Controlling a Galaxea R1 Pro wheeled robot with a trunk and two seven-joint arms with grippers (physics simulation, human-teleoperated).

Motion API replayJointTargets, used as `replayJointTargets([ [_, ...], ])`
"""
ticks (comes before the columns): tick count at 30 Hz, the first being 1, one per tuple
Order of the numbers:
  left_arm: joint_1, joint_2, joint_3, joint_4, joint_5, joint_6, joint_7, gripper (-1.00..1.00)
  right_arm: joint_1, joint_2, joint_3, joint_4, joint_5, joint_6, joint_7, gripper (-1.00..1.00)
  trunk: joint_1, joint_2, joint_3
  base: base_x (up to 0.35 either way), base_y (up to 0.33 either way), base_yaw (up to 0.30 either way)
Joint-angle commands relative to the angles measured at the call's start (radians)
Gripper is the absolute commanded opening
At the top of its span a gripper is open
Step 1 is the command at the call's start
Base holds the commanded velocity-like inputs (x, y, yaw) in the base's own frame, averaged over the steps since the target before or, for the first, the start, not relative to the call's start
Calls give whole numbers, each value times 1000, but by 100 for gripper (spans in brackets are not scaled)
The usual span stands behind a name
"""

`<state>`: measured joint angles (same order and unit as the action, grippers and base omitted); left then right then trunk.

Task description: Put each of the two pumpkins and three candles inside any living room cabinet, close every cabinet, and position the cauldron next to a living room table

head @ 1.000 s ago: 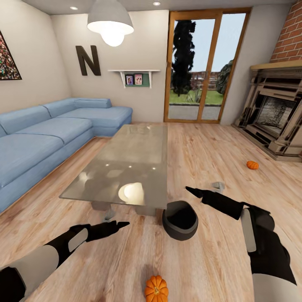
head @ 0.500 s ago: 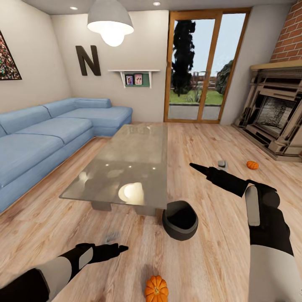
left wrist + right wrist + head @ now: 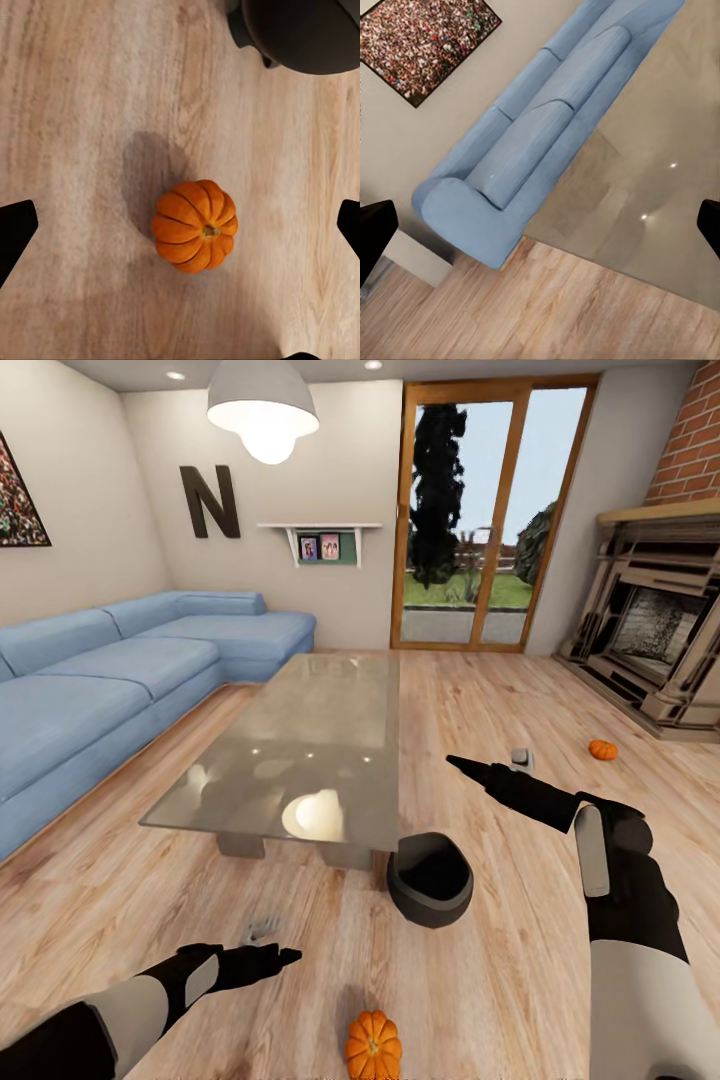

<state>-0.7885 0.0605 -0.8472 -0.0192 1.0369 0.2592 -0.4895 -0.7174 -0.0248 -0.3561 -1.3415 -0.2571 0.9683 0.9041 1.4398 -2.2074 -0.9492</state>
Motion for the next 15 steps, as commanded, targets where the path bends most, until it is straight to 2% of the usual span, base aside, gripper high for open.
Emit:
replayJointTargets([
  [1, 0, 0, 0, 0, 0, 0, 1, 100, 0, 1, 0, 0, -1, 0, 1, 100, 4, -7, -3, 0, 0, 0],
  [15, 0, -1, 0, 2, 0, -1, 2, 100, 0, 2, 3, -6, 2, -1, 5, 100, 58, -105, -47, 0, 0, 0],
])
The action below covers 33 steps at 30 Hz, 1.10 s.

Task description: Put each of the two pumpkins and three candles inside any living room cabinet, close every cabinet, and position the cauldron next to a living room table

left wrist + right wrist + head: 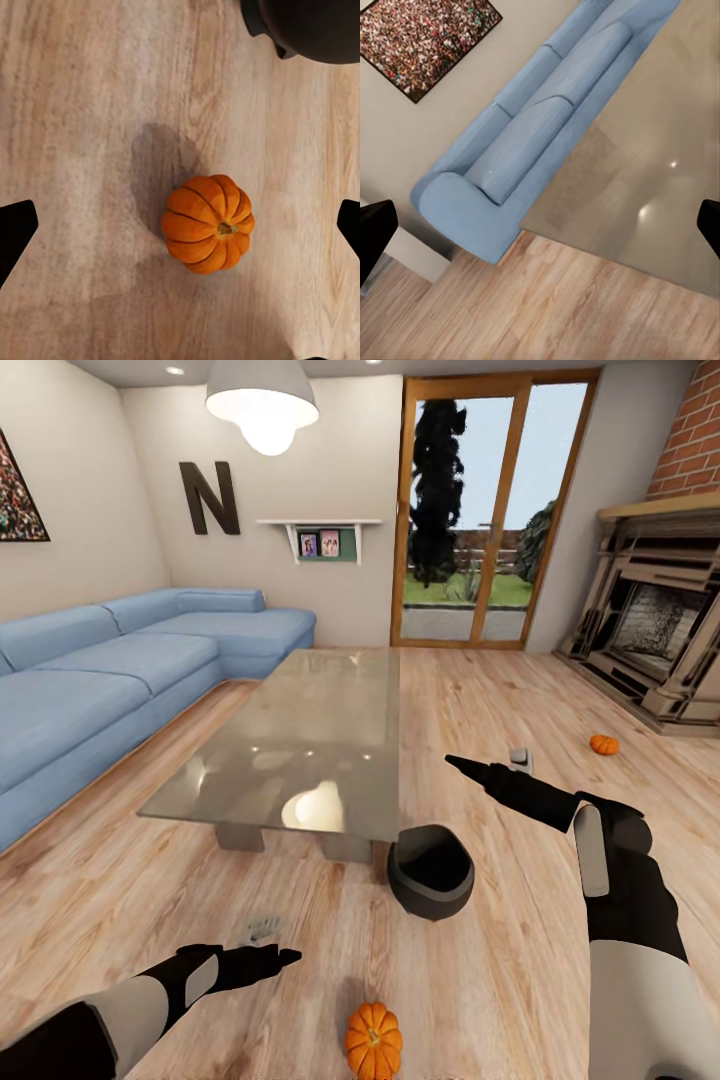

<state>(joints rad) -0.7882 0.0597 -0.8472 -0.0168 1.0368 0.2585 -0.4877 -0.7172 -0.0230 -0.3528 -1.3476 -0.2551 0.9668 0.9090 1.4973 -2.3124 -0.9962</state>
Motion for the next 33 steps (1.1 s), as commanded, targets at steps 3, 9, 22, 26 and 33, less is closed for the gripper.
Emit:
replayJointTargets([
  [3, 0, 0, 0, 0, 0, 1, 0, 100, 0, 0, 0, -2, 0, 0, 0, 100, 12, -21, -9, 0, 0, 0],
  [9, 1, -2, 0, 0, 0, 1, 0, 100, 0, 0, 0, -2, 0, 0, 1, 100, 35, -63, -28, 0, 0, 0],
  [22, 1, -3, 0, 1, 0, 1, 1, 100, 0, -1, 0, -2, -1, 1, 1, 100, 84, -154, -69, 0, 0, 0],
  [26, 1, -3, 0, 1, 1, 1, 1, 100, 0, -1, 0, -1, -1, 1, 1, 100, 100, -182, -82, 0, 0, 0],
  [33, 1, -3, 0, 2, 2, 1, 1, 100, 0, 0, 0, 0, -2, 1, 1, 100, 105, -189, -108, 0, 0, 0],
])
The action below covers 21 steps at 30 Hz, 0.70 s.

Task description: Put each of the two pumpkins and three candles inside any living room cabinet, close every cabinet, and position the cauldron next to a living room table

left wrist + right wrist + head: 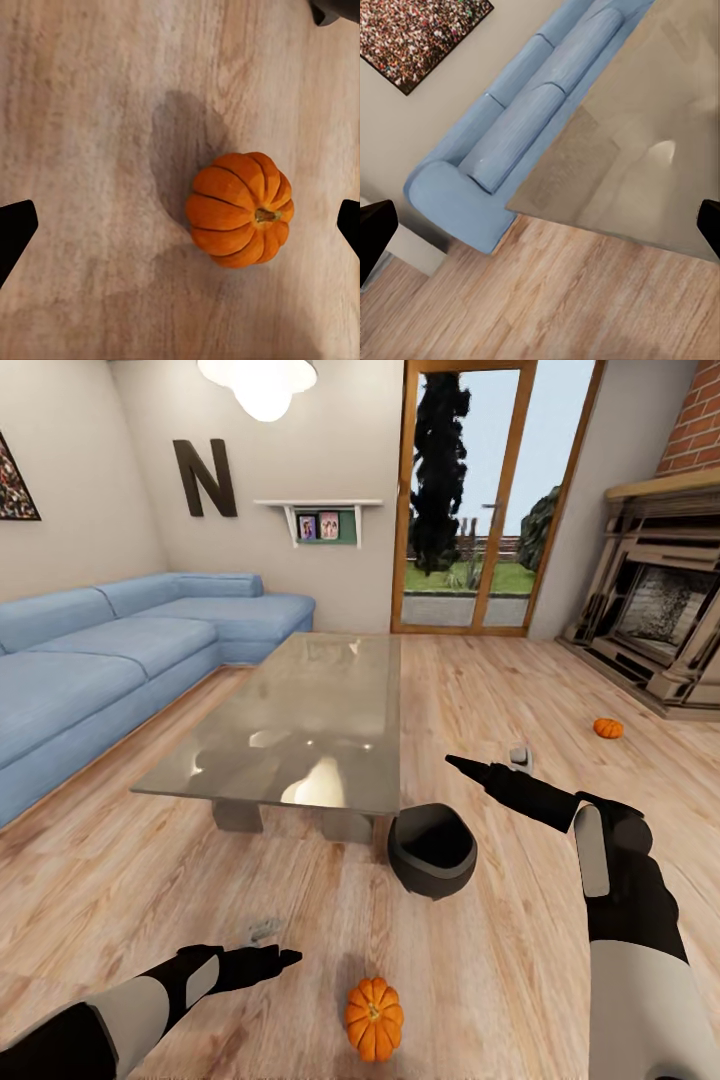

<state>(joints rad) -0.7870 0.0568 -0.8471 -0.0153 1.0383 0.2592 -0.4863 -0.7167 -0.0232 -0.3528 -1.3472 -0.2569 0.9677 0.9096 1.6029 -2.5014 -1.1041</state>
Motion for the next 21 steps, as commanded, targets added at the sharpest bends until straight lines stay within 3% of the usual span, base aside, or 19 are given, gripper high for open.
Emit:
replayJointTargets([
  [1, 0, 0, 0, 0, 0, 0, 0, 100, 0, 0, 0, 0, -1, 0, 0, 100, 0, 0, -4, 0, 0, 0],
  [9, 0, -1, 0, -1, -1, 0, 0, 100, -1, 2, 6, -2, 3, -2, 0, 100, 4, -2, -35, 0, 0, 0],
  [14, 0, -6, -1, -3, -1, 2, -2, 100, 0, 1, 72, -20, 6, -10, -1, 100, 6, -3, -54, 0, 0, 0],
  [21, 0, -6, -1, -6, -3, 3, -9, 100, 0, -1, 84, -30, 4, -7, 1, 100, 9, -5, -81, 0, 0, 0],
])
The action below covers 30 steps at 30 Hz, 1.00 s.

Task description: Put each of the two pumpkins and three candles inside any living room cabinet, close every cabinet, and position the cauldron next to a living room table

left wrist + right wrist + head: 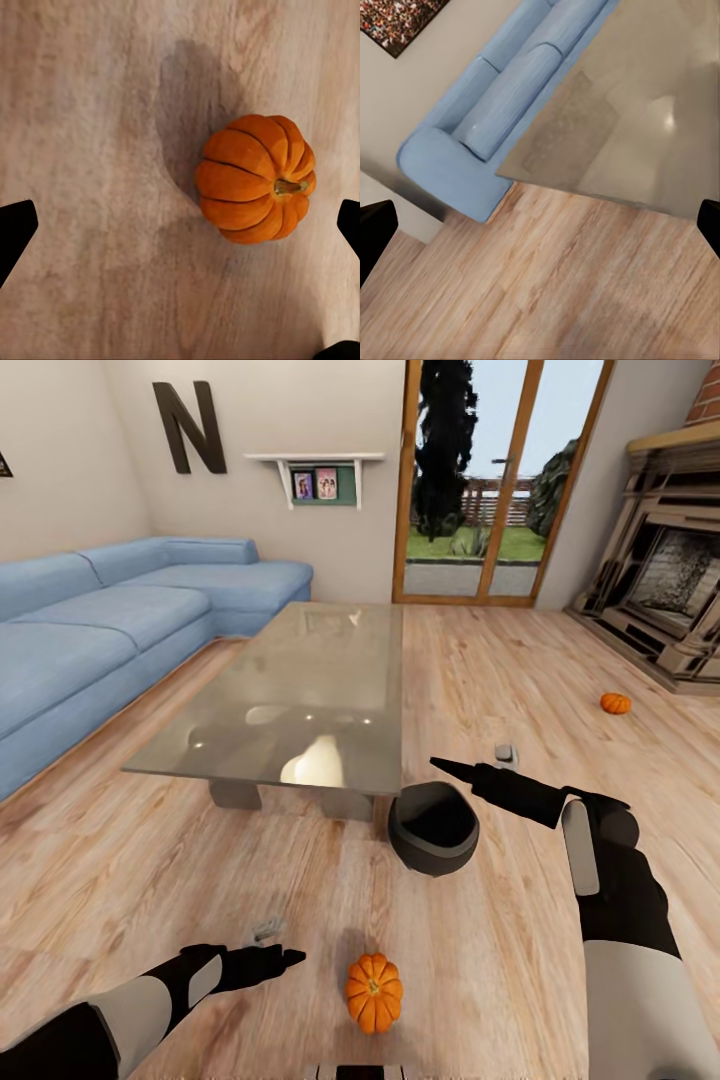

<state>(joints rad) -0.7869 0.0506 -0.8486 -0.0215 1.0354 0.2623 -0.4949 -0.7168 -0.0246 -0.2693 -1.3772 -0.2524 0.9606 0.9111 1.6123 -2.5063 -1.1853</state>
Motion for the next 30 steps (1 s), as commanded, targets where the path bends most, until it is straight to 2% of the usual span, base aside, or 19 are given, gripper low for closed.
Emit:
replayJointTargets([
  [1, 0, 0, 0, -1, 0, 0, -1, 100, 0, 0, 0, 0, -1, 0, 0, 100, 0, 0, -4, 0, 0, 0],
  [18, -1, 2, -1, -7, -1, 4, -33, 100, 0, 0, 2, -20, 0, -1, 0, 100, 8, -4, -70, 0, 0, 0],
  [24, -5, -3, 1, -33, -1, 20, -33, 100, 0, 1, 52, -20, 3, -2, -3, 100, 11, -6, -93, 0, 0, 0],
  [27, -10, -13, 1, -74, -3, 45, -32, 100, 0, 1, 62, -20, 4, -2, -3, 100, 12, -6, -105, 0, 0, 0],
  [30, -22, -12, 0, -109, -3, 70, -32, 100, 0, 2, 65, -20, 2, -1, -2, 100, 13, -7, -116, 0, 0, 0],
])
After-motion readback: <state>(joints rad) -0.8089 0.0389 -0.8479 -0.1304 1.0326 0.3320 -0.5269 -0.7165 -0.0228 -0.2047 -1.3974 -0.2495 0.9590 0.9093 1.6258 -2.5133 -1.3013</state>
